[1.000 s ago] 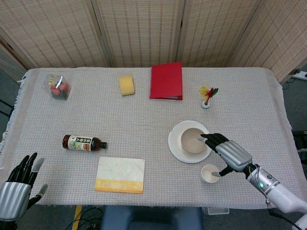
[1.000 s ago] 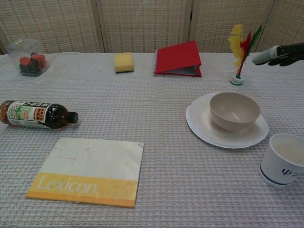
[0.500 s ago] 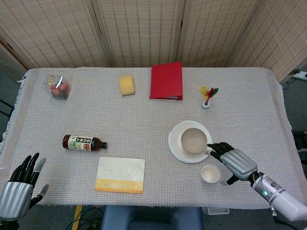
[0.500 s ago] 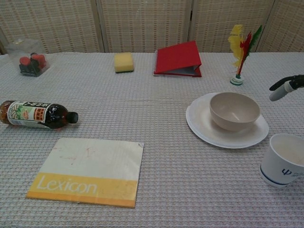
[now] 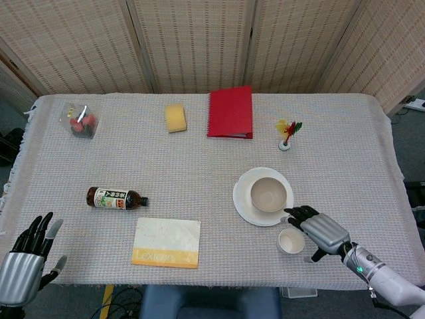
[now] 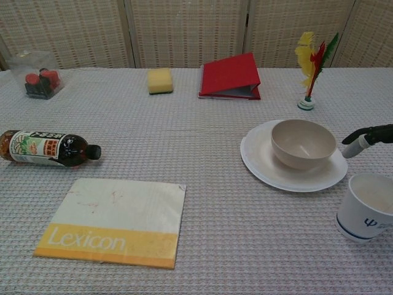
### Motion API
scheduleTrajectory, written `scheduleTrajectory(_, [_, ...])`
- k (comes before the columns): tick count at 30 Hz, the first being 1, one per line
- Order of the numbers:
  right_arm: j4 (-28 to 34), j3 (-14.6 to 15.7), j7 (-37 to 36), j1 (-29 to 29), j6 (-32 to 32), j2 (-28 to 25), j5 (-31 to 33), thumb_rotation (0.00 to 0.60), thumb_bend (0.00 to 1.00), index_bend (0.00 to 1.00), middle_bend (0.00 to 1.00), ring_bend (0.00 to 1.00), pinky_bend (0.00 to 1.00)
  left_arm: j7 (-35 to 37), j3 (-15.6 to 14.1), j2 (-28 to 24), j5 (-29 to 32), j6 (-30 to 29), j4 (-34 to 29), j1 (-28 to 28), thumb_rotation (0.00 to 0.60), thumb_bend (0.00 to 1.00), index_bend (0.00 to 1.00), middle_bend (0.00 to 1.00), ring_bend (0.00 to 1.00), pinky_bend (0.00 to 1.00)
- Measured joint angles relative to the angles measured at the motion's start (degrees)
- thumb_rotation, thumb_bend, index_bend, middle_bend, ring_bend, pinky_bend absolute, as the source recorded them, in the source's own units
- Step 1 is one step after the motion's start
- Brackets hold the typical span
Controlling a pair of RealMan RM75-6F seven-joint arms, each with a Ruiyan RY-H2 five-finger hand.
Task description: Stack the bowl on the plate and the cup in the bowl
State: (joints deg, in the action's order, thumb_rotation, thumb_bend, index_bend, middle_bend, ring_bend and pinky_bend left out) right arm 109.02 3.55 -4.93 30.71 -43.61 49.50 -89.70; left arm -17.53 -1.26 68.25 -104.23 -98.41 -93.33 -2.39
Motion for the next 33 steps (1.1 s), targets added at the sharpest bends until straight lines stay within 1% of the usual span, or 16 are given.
scheduleTrajectory(6, [-1.14, 0.19, 0.73, 0.03, -0.05, 1.98, 0.31, 0.600, 0.06, 0.16, 0.00, 0.00, 0.00, 0.13, -0.10, -0.07, -0.26, -0.35, 0.03, -0.13, 0.600, 0.31, 0.00, 0.00, 0.00, 0.26])
scheduleTrajectory(11, [-2.11, 0.10, 3.03, -0.09, -0.59, 3.54, 1.09, 0.600, 0.09, 0.17, 0.00, 0.00, 0.00, 0.48, -0.01, -0.25, -0.19, -0.79, -0.02, -0.28, 0.600, 0.31, 0.00, 0.00, 0.00, 0.26])
scheduleTrajectory(18, [-2.96, -0.17, 5.93, -0.42, -1.59, 5.89, 2.81, 0.600, 0.14, 0.28, 0.00, 0.00, 0.00, 0.81, -0.01, -0.43, -0.24, -1.05, 0.06, -0.38, 0.600, 0.31, 0.00, 0.00, 0.00, 0.26])
scheduleTrajectory(21, [-3.31, -0.23, 6.98, -0.50, -1.84, 6.71, 3.52, 0.600, 0.17, 0.30, 0.00, 0.00, 0.00, 1.00, -0.02, -0.55, -0.27, -1.19, 0.04, -0.43, 0.600, 0.31, 0.00, 0.00, 0.00, 0.26])
scheduleTrajectory(27, [-3.77, -0.60, 8.44, -0.91, -3.46, 8.00, 4.43, 0.600, 0.22, 0.40, 0.04, 0.00, 0.00, 1.07, -0.06, -0.60, -0.31, -1.20, 0.04, -0.48, 0.600, 0.31, 0.00, 0.00, 0.00, 0.26])
scheduleTrajectory(33, [-2.37, -1.20, 7.81, -1.18, -5.26, 6.95, 4.49, 0.600, 0.23, 0.42, 0.04, 0.00, 0.00, 1.18, -0.06, -0.62, -0.32, -1.36, 0.03, -0.58, 0.600, 0.31, 0.00, 0.00, 0.00, 0.26])
